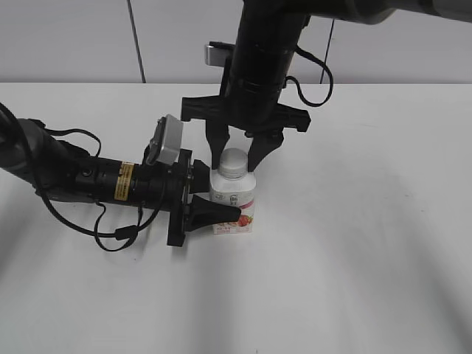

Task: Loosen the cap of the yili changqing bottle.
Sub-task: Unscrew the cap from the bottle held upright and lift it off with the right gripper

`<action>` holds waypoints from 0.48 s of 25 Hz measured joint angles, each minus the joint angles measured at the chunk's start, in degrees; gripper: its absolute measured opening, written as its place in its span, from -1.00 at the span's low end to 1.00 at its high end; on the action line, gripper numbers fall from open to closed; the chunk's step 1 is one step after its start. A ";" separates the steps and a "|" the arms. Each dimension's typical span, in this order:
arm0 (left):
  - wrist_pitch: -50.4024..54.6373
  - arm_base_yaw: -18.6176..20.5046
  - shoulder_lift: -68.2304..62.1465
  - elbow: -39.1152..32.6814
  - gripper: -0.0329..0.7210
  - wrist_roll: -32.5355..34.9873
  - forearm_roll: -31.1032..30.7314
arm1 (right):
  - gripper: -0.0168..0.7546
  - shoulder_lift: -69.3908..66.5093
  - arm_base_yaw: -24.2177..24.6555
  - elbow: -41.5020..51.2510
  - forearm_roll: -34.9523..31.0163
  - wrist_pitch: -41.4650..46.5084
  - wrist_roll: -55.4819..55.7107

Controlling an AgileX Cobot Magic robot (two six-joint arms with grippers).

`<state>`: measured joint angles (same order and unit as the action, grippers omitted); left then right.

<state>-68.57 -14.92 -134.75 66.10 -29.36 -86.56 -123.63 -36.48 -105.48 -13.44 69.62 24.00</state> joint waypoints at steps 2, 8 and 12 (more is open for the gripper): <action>0.00 0.00 0.00 0.00 0.06 0.00 0.00 | 0.08 0.00 0.00 0.00 0.00 0.06 -3.34; 0.00 0.00 0.00 0.00 0.06 0.00 0.00 | 0.08 0.00 0.00 0.00 0.08 0.06 -22.01; 0.00 0.00 0.00 0.00 0.06 0.00 0.00 | 0.07 0.00 0.05 -0.07 0.13 0.06 -38.41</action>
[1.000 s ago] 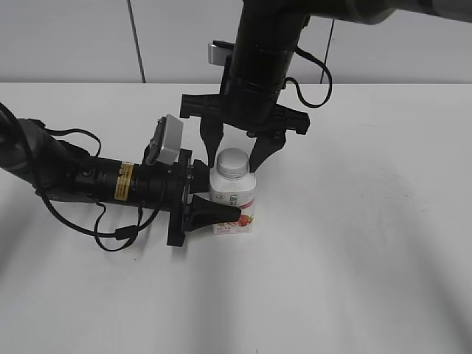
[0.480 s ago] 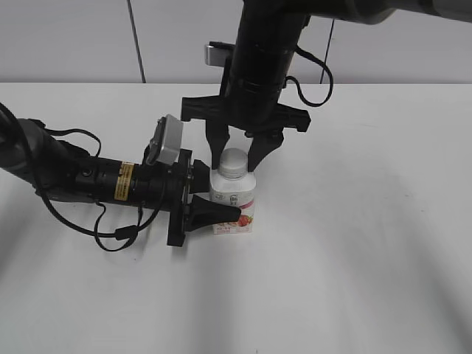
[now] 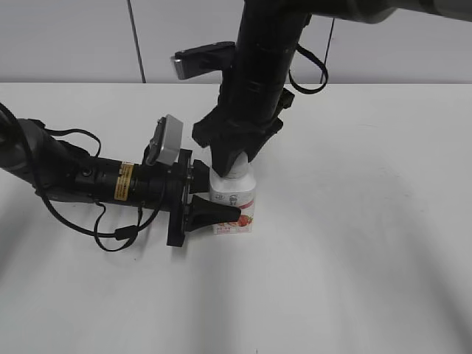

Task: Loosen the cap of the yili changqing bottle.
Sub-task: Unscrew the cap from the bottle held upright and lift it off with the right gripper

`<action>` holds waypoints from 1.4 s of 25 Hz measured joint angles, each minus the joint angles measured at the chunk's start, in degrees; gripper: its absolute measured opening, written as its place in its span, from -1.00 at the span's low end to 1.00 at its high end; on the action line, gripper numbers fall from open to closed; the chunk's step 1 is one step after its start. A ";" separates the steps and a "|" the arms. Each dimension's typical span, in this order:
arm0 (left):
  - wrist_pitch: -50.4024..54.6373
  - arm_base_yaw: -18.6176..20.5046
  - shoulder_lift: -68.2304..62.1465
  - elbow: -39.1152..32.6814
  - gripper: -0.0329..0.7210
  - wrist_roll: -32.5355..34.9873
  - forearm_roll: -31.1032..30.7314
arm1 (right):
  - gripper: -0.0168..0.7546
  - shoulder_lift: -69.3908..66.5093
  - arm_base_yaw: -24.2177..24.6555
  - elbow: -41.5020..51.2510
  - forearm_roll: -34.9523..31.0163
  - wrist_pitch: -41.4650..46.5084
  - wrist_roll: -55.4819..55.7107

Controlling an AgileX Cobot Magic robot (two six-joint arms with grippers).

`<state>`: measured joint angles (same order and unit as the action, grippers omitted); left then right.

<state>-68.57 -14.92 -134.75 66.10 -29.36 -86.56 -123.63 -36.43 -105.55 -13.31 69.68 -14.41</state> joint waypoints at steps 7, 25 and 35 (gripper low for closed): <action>0.00 0.00 0.00 0.00 0.06 0.00 0.00 | 0.07 0.00 0.00 -0.20 0.18 0.05 -22.70; 0.46 0.00 0.06 0.00 0.06 0.00 -0.17 | 0.07 0.00 0.00 -0.20 0.18 0.05 -44.28; 0.52 0.00 0.06 0.00 0.06 0.00 -0.17 | 0.07 0.00 0.05 -0.20 -0.09 0.05 -44.34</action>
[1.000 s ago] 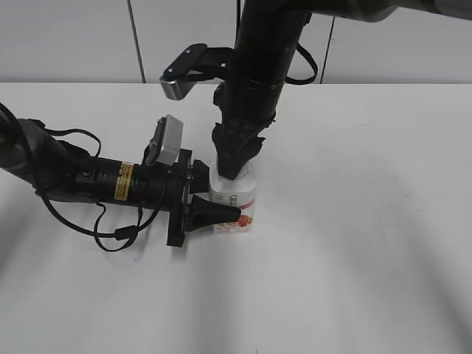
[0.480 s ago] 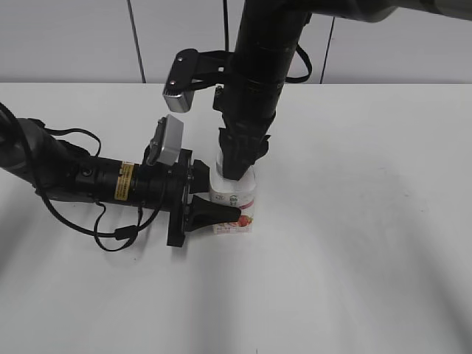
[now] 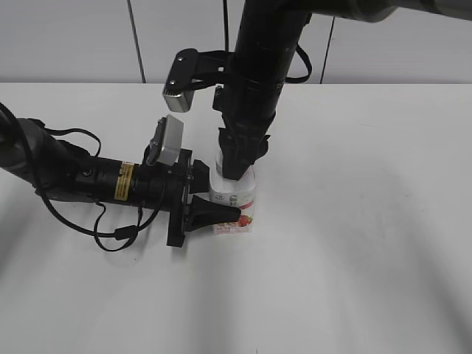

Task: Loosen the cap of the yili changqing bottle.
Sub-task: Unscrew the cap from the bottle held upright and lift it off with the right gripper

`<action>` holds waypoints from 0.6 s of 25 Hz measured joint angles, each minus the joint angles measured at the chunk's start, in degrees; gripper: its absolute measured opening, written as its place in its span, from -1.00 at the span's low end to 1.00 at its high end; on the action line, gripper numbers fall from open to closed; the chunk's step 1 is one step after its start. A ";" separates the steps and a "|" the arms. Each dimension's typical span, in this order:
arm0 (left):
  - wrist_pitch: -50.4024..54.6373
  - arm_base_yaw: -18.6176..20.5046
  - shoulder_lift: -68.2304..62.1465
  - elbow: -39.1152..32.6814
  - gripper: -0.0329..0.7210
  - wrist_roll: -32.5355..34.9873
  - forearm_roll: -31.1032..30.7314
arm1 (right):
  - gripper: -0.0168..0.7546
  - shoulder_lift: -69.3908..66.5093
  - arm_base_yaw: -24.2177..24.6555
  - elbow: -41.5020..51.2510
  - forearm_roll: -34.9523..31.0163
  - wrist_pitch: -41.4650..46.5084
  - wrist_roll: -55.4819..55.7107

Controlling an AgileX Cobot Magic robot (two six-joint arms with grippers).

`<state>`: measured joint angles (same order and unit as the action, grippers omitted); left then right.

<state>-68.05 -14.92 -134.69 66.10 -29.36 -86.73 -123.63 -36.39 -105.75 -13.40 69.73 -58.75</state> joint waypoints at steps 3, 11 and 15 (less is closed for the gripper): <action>0.00 0.00 0.00 0.00 0.06 0.00 0.00 | 0.07 0.00 0.00 0.00 0.00 -0.07 0.00; 0.00 0.00 0.00 0.00 0.06 0.00 0.00 | 0.27 0.00 0.00 0.00 -1.85 -0.31 0.00; 0.00 0.00 0.00 0.00 0.06 0.00 0.00 | 0.39 0.00 0.00 0.00 -2.85 -0.40 0.11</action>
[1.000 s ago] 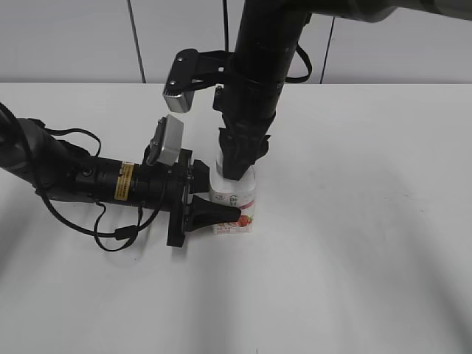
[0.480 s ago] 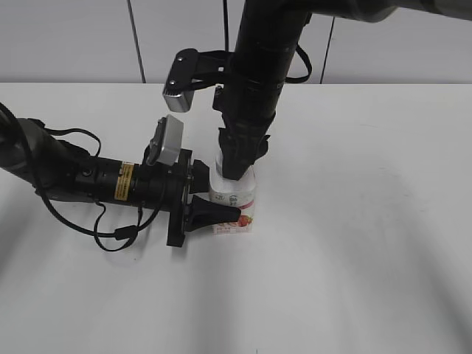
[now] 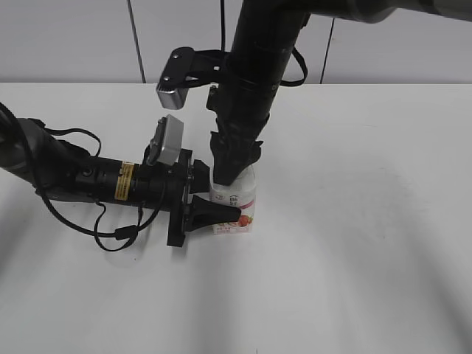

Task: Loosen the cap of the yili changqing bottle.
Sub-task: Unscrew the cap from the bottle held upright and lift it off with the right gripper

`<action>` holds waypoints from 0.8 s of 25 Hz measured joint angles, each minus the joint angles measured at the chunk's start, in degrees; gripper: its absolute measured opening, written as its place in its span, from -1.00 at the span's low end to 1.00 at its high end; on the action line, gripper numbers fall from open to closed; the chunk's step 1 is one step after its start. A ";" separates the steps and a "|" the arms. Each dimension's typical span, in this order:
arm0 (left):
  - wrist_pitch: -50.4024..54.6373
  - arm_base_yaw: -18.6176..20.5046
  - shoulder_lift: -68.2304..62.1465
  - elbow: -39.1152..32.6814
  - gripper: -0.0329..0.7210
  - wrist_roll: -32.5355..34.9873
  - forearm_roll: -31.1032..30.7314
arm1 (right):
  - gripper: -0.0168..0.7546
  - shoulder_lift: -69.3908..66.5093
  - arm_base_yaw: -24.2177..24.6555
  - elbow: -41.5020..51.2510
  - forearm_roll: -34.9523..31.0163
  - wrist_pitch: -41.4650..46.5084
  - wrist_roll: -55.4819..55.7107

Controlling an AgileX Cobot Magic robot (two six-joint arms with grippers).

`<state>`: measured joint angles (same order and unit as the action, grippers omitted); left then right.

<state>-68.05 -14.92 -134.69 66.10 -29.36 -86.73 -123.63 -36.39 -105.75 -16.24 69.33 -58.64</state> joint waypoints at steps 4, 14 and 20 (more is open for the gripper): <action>0.05 0.00 0.00 0.00 0.06 0.00 0.00 | 0.48 0.00 0.00 -0.37 -0.34 0.10 1.81; 0.05 0.00 0.00 0.00 0.06 0.00 0.05 | 0.50 0.00 0.00 -5.91 1.62 0.35 10.28; 0.10 0.00 0.00 0.00 0.06 0.00 0.10 | 0.50 0.00 0.00 -6.64 9.41 0.35 30.53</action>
<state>-67.95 -14.92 -134.69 66.10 -29.36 -86.62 -123.63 -36.39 -112.39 -6.83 69.68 -28.11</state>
